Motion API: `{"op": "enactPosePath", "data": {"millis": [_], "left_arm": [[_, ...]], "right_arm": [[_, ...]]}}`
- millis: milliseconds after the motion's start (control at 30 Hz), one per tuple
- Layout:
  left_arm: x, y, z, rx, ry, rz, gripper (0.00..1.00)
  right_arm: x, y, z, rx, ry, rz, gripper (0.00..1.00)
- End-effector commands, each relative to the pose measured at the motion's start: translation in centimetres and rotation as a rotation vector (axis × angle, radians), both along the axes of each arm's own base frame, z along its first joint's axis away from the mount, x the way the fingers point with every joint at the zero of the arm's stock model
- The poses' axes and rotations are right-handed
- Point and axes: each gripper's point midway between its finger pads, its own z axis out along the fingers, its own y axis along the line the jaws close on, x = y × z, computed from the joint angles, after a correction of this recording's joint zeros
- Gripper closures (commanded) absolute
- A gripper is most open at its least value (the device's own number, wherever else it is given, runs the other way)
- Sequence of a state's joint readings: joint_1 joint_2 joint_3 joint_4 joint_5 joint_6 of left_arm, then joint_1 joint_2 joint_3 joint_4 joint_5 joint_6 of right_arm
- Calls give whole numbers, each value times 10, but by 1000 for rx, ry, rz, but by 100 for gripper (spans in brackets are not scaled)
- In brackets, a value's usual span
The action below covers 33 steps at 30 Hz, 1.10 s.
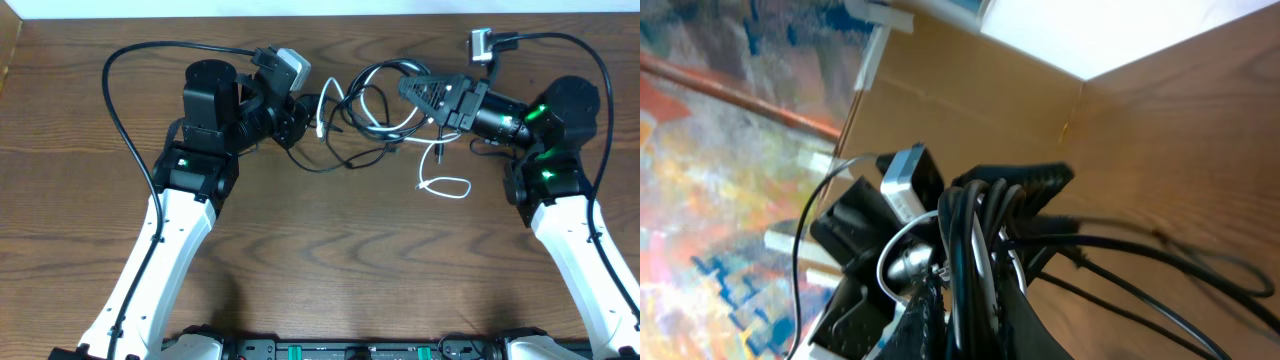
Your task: Untangle cables
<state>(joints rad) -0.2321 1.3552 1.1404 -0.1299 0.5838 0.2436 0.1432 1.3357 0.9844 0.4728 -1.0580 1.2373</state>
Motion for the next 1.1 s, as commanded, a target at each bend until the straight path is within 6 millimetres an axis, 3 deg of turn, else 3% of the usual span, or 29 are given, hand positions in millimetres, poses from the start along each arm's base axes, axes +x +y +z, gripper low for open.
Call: {"op": "enactPosePath", "data": {"millis": [0,733,1067], "left_arm": [[7,4,2,17,-14,38,51],[8,5,3,-32,25,69,57],[7,4,4,-65,54,81,57]], "right_arm": [[-17,9,11,-14,-76,60,99],[25,-14,-63,-263,14,-217,99],[24,-4,-66,-293,-10,-225,99]]}}
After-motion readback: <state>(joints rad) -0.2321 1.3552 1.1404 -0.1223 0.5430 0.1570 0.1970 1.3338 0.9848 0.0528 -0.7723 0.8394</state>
